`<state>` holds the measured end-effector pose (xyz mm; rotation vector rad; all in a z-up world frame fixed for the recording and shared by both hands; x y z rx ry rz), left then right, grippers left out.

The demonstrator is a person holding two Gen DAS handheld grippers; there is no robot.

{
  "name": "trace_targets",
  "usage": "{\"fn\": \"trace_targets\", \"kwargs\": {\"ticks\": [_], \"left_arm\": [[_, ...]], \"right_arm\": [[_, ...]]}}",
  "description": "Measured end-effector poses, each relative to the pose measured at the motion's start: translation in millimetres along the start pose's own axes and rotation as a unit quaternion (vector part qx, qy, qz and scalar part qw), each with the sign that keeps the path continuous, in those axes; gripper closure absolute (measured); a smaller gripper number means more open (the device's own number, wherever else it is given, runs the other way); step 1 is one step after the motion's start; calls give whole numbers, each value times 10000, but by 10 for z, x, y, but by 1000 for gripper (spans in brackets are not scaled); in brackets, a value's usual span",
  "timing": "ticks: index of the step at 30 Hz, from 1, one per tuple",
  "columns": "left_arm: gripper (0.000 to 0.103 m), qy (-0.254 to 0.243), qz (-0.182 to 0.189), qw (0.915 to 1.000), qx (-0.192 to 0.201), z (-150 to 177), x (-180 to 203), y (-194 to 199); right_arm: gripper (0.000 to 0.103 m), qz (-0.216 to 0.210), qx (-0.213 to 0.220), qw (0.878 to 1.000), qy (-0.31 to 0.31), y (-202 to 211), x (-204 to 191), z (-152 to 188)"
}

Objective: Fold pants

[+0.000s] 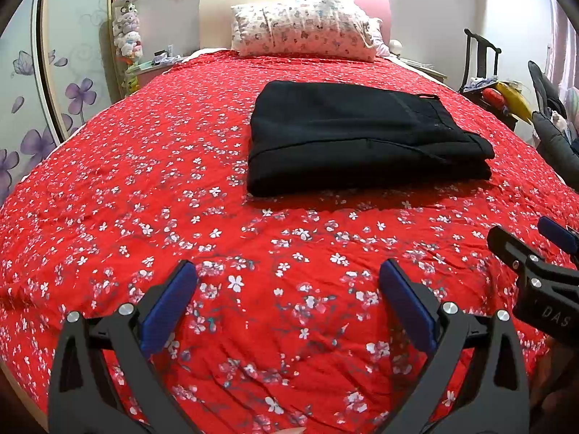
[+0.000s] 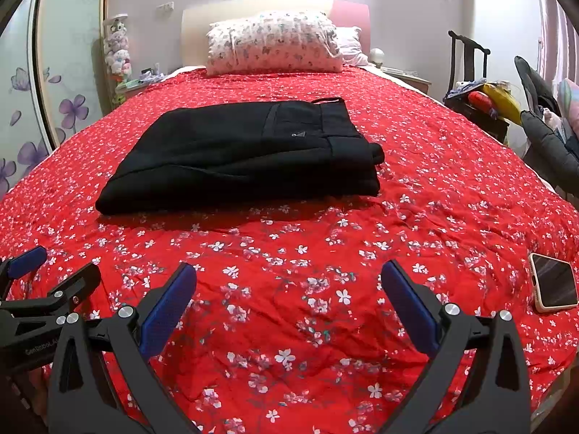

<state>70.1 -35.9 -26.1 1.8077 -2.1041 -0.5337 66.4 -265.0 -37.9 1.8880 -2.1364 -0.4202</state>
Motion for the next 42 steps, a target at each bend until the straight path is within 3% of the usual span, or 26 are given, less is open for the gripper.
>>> {"fn": "trace_targets", "kwargs": {"ticks": [19,42], "left_arm": [[2,-182,217,9996,64,17,66,29],[2,-180,222,9996,58,19,71,23]], "right_arm": [[1,2,-8,10000,-1,2,4,-4],[1,-20,-27,10000,-21,-4,27,37]]}}
Point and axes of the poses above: each gripper's, at about its wrist camera, not at the fingertips, and y roughly against the way its jaws point, x to its right, z to its underside, the point moved 2 cm from there along -y, roughly the way its jaws point, and after that the axes turned 14 degrees about x, right-handed, at the moved point
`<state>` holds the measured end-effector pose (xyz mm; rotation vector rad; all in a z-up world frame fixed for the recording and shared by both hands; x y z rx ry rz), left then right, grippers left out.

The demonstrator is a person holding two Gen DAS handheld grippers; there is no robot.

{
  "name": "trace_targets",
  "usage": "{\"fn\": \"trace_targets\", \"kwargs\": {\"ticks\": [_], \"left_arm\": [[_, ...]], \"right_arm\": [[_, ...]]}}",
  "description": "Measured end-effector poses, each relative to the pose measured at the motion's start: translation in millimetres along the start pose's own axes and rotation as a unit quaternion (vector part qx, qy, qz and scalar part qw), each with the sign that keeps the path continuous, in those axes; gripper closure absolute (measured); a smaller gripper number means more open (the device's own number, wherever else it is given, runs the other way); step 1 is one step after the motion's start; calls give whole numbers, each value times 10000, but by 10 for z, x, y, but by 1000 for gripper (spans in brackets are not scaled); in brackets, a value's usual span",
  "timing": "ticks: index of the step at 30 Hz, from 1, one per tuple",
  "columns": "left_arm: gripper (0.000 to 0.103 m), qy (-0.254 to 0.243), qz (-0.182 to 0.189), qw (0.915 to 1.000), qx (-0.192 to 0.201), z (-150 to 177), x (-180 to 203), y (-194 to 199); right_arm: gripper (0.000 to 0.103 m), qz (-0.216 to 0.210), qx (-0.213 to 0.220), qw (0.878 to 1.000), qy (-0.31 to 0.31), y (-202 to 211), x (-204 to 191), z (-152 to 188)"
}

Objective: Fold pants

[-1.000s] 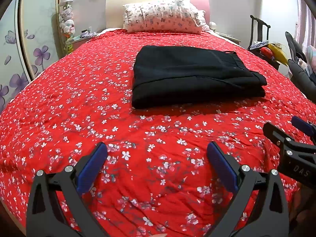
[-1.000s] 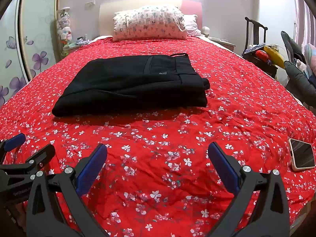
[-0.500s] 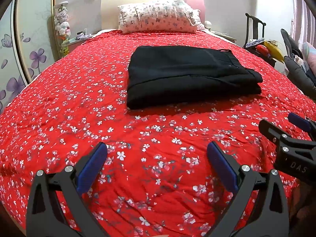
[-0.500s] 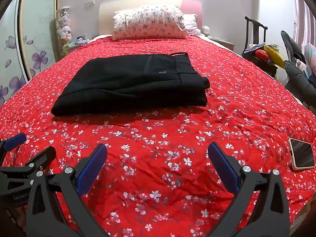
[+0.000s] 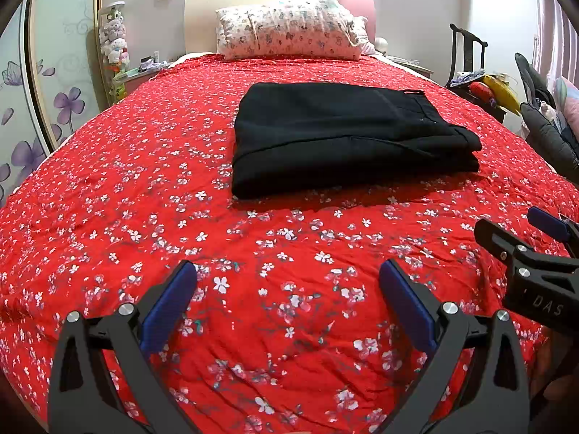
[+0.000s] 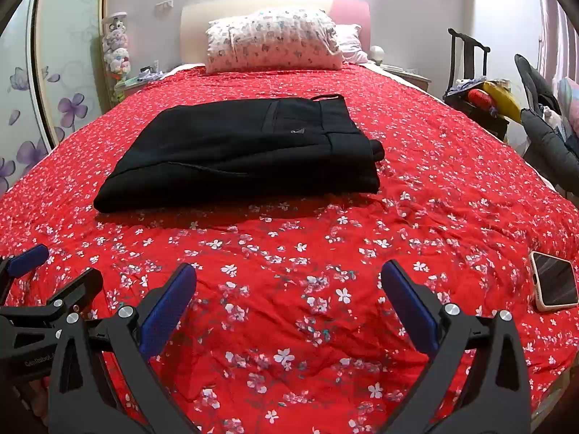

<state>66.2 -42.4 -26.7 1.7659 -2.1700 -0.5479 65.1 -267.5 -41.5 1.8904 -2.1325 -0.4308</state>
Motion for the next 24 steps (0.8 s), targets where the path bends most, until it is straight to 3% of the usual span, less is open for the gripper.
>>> {"fn": "trace_targets", "kwargs": {"ticks": [24], "left_arm": [[2,1,-9,10000,-31,31,-9,-30]], "right_arm": [[1,-20,-24,10000,-3,-16,51,18]]}}
Point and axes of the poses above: each gripper's, at about its wrist camera, not at the fingertips, and y roughly against the way its jaws point, x to its right, z to its underside, the point moved 2 cm from there along -y, roughly the way its jaws point, and after that the axes turned 14 degrees about x, right-handed, at the moved point
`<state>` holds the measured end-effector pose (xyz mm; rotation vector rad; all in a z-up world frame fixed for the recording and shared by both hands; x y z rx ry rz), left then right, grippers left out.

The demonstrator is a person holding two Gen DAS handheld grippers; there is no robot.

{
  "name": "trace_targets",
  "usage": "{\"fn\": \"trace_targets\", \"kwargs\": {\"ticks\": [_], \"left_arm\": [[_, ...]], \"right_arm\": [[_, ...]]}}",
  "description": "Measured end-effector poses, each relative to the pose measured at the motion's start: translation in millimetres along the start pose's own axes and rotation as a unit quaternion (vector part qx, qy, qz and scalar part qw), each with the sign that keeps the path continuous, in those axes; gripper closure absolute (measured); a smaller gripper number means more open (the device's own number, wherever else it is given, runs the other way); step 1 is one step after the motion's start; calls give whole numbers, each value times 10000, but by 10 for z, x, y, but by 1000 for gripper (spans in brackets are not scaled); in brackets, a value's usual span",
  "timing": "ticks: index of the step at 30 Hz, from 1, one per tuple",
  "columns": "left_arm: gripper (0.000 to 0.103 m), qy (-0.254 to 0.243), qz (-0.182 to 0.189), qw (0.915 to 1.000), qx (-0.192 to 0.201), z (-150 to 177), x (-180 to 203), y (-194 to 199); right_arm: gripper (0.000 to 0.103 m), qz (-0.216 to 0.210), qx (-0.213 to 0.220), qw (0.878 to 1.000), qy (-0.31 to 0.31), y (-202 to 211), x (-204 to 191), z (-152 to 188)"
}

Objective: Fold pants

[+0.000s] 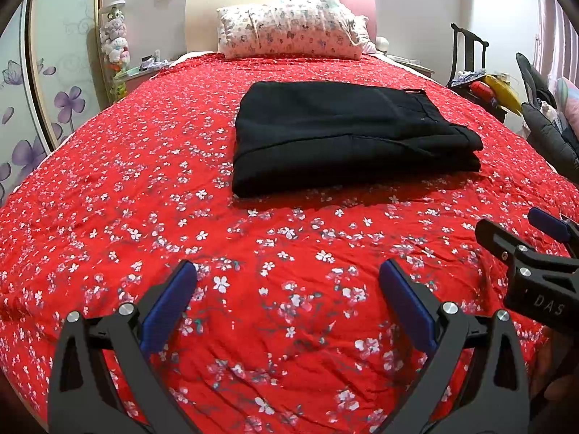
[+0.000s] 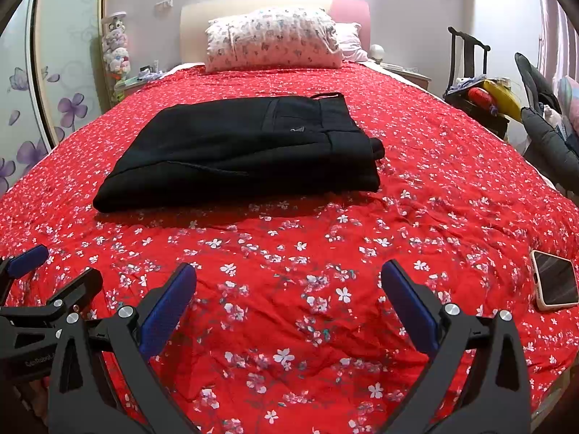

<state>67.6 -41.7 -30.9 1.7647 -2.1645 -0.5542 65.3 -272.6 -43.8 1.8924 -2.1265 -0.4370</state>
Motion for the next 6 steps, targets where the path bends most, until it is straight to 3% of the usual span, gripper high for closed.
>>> {"fn": "trace_targets", "kwargs": {"ticks": [6], "left_arm": [[2,19,6,10000,-16,7,-3,-1]], "right_arm": [[1,-3,-3,10000,7,-13,6,-14]]}}
Point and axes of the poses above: each gripper's, at about its wrist camera, not at the fingertips, and y roughly against the way its jaws point, x to its right, z to its underside, the point moved 2 cm from there along -y, roughly the way its jaws point, and after that the axes turned 14 degrees about x, right-handed, at the moved point
